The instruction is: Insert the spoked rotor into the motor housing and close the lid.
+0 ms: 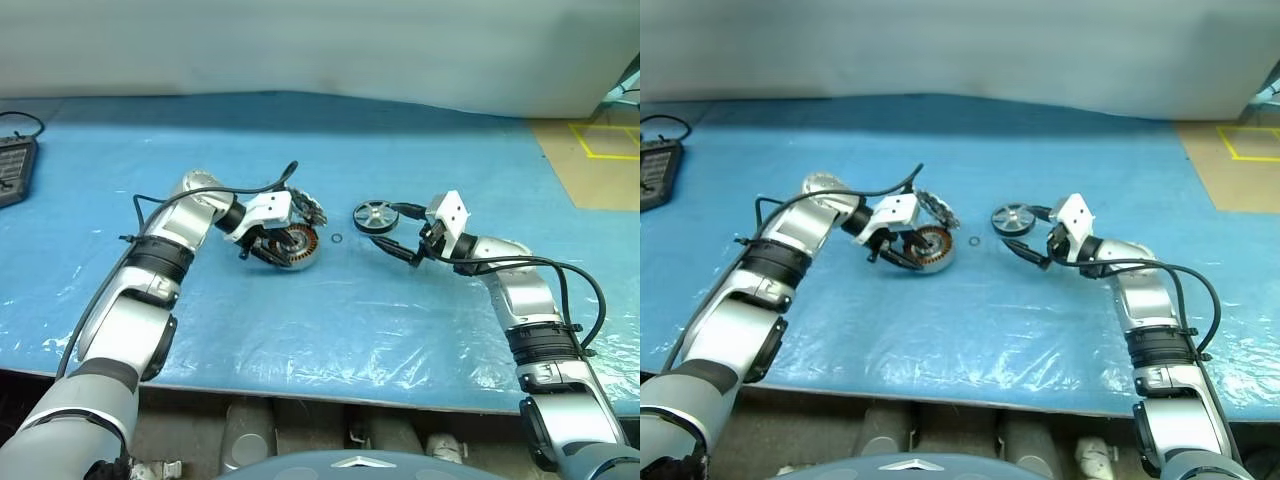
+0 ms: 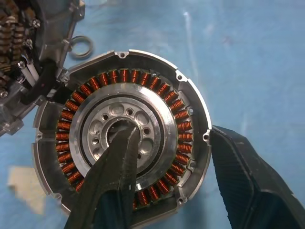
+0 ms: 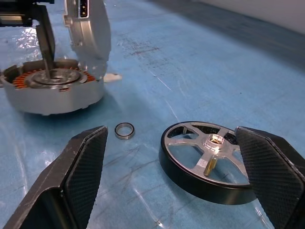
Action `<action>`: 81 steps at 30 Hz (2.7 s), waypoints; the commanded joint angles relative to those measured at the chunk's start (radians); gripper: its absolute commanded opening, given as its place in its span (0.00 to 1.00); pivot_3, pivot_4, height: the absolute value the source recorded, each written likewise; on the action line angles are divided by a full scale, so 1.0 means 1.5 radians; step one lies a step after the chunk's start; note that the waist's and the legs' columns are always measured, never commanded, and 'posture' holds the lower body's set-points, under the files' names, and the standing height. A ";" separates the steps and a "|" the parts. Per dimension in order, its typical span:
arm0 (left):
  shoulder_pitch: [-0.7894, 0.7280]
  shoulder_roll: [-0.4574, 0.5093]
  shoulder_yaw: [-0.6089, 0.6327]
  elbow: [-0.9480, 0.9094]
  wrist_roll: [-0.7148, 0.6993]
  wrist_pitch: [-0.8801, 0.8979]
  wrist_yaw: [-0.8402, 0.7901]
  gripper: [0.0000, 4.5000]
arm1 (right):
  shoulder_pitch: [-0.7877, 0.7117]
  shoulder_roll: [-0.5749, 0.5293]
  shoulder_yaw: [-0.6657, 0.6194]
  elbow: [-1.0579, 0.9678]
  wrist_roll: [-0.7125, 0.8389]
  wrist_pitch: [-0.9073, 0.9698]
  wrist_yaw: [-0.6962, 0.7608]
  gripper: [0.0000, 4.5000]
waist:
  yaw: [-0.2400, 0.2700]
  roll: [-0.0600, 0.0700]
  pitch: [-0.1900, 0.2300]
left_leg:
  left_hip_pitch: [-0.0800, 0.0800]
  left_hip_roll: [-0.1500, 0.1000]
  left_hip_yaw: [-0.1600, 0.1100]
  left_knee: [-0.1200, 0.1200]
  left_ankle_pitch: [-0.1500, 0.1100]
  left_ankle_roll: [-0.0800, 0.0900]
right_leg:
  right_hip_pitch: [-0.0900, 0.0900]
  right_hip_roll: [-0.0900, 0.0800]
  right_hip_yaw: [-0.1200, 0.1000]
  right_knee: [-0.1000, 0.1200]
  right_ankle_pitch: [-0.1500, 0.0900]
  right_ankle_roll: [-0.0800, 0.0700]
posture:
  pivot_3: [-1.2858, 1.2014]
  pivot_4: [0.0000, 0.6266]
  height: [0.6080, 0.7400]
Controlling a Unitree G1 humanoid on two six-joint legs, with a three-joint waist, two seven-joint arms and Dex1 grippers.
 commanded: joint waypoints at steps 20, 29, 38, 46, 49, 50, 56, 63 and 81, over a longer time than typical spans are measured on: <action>0.064 0.093 -0.075 -0.288 -0.029 0.180 0.200 0.50 | -0.029 0.007 -0.002 0.003 0.007 -0.011 0.010 1.00 | -0.012 0.002 0.002 | 0.001 -0.001 0.000 0.001 0.000 0.000 | 0.000 0.000 0.001 0.000 0.000 0.000 | 0.52 0.24 1.00; 0.058 0.095 -0.030 -0.178 -0.104 -0.165 0.163 0.50 | -0.052 0.012 0.002 0.031 0.003 -0.020 0.021 1.00 | -0.017 0.002 0.002 | 0.000 -0.001 0.000 0.001 0.000 0.000 | 0.000 0.000 0.001 0.001 0.000 0.000 | 0.52 0.24 1.00; 0.043 0.123 -0.070 -0.095 -0.044 -0.395 0.124 0.50 | -0.039 0.002 -0.005 0.016 0.005 -0.016 0.024 1.00 | -0.017 0.002 0.002 | 0.001 -0.001 0.000 0.002 0.000 0.000 | 0.000 0.000 0.001 0.002 0.000 0.000 | 0.52 0.24 1.00; 0.008 0.115 -0.085 -0.049 -0.032 -0.428 0.093 0.54 | -0.030 0.000 -0.004 0.002 0.006 -0.008 0.023 1.00 | -0.016 0.002 0.002 | 0.001 -0.001 0.000 0.004 0.000 0.000 | 0.000 0.000 0.001 0.004 0.000 0.000 | 0.52 0.24 1.00; -0.005 0.108 -0.089 -0.023 -0.017 -0.454 0.101 0.70 | -0.028 -0.001 -0.004 -0.003 0.007 -0.005 0.022 1.00 | -0.016 0.002 0.002 | 0.001 0.000 0.000 0.004 0.000 0.000 | 0.000 0.000 0.001 0.004 0.000 0.000 | 0.52 0.24 1.00; -0.009 0.105 -0.091 -0.015 -0.011 -0.464 0.106 0.77 | -0.027 -0.002 -0.005 -0.005 0.007 -0.004 0.023 1.00 | -0.016 0.002 0.002 | 0.001 0.000 0.000 0.004 0.000 0.000 | 0.000 0.000 0.001 0.004 0.000 0.000 | 0.52 0.24 1.00; -0.008 0.108 -0.104 0.001 0.004 -0.505 0.096 0.99 | -0.024 -0.008 -0.006 -0.009 0.007 -0.001 0.023 1.00 | -0.016 0.002 0.002 | 0.001 0.000 0.000 0.004 0.000 0.000 | 0.000 0.000 0.001 0.005 0.000 0.000 | 0.52 0.24 1.00; 0.001 0.119 -0.098 -0.028 -0.022 -0.471 0.054 0.99 | -0.022 -0.009 -0.005 -0.011 0.008 0.001 0.020 1.00 | -0.016 0.002 0.002 | 0.001 0.000 0.000 0.004 0.000 0.000 | 0.000 0.000 0.001 0.005 0.000 0.000 | 0.52 0.24 1.00; -0.022 0.154 -0.092 -0.086 -0.076 -0.349 -0.019 0.99 | -0.022 -0.003 -0.001 -0.006 0.006 -0.002 0.020 1.00 | -0.014 0.002 0.002 | 0.001 0.000 0.000 0.004 0.000 0.000 | 0.000 0.000 0.001 0.005 0.000 0.000 | 0.52 0.24 1.00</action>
